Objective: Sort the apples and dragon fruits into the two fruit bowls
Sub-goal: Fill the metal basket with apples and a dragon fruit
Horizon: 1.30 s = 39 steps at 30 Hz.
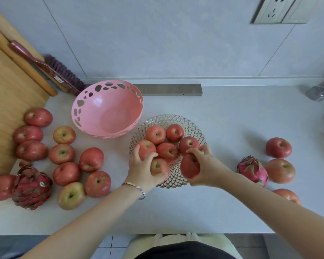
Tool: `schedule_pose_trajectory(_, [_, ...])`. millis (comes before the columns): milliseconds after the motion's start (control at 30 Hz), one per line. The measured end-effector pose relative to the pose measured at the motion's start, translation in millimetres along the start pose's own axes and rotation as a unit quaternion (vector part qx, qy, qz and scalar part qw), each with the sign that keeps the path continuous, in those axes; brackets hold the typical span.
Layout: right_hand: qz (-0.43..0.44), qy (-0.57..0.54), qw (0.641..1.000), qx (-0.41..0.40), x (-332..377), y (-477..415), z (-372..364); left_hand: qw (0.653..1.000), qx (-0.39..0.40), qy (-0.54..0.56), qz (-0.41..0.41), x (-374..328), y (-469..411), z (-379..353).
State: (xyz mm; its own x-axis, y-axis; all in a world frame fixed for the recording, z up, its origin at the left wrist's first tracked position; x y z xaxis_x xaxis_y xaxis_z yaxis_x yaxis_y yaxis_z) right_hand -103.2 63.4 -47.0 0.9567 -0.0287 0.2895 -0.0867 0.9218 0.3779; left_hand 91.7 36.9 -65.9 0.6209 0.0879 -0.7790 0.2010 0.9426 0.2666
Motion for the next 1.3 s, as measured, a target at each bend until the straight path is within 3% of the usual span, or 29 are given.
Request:
schedule_pose_trajectory(133, [0.001, -0.042, 0.999, -0.001, 4, -8, -13, 0.991, 0.027, -0.124, 0.031, -3, -4, -14])
schedule_pose_trajectory(267, [-0.055, -0.073, 0.995, -0.044, 12, -10, -30, 0.988, 0.038, -0.142, 0.037, -1, -7, -18])
schedule_pose_trajectory(400, [-0.089, 0.002, 0.993, -0.08, 20, -6, -38, 0.992, 0.029, -0.123, 0.028, 2, -7, -18])
schedule_pose_trajectory(500, [-0.059, 0.075, 0.986, -0.136, 25, -5, -40, 0.992, 0.028, -0.118, 0.03, 3, -6, -20])
schedule_pose_trajectory(667, [-0.073, 0.111, 0.984, -0.116, 20, -8, -46, 0.987, 0.038, -0.148, 0.057, 0, -6, -22])
schedule_pose_trajectory(800, [-0.064, 0.124, 0.99, -0.017, 20, -7, -34, 0.978, 0.042, -0.193, 0.062, -15, -6, -25])
schedule_pose_trajectory(867, [-0.047, 0.087, 0.995, 0.034, 14, 1, -20, 0.983, 0.031, -0.181, 0.027, -30, -7, -28])
schedule_pose_trajectory(933, [-0.049, 0.026, 0.998, -0.013, -8, 11, 4, 0.983, 0.023, -0.176, -0.033, -49, -11, -32])
schedule_pose_trajectory(1033, [-0.12, -0.013, 0.985, -0.123, -64, 25, 33, 0.981, 0.039, -0.162, -0.098, -75, -17, -35])
schedule_pose_trajectory(1100, [-0.222, 0.006, 0.963, -0.152, -119, 36, 44, 0.982, 0.06, -0.123, -0.133, -93, -20, -43])
schedule_pose_trajectory(1200, [-0.403, 0.034, 0.912, -0.067, -190, 53, 38, 0.978, 0.078, -0.072, -0.177, -117, -23, -57])
schedule_pose_trajectory(1300, [-0.473, -0.06, 0.879, -0.013, -222, 63, 16, 0.974, 0.09, -0.062, -0.196, -128, -26, -66])
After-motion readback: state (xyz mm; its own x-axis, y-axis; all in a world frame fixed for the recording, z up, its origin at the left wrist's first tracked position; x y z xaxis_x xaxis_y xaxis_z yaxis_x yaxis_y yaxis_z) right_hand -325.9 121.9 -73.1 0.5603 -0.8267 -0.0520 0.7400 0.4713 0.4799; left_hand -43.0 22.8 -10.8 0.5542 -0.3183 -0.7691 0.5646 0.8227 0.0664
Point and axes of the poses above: each hand's wrist, its own y-axis away from the middle knuckle, its own z-axis out of the back of the hand, x = y × z, the point moved 4 cm from there along -y, towards the middle knuckle, and after that the axes turned 15 degrees about y, right-handed, at the moved point
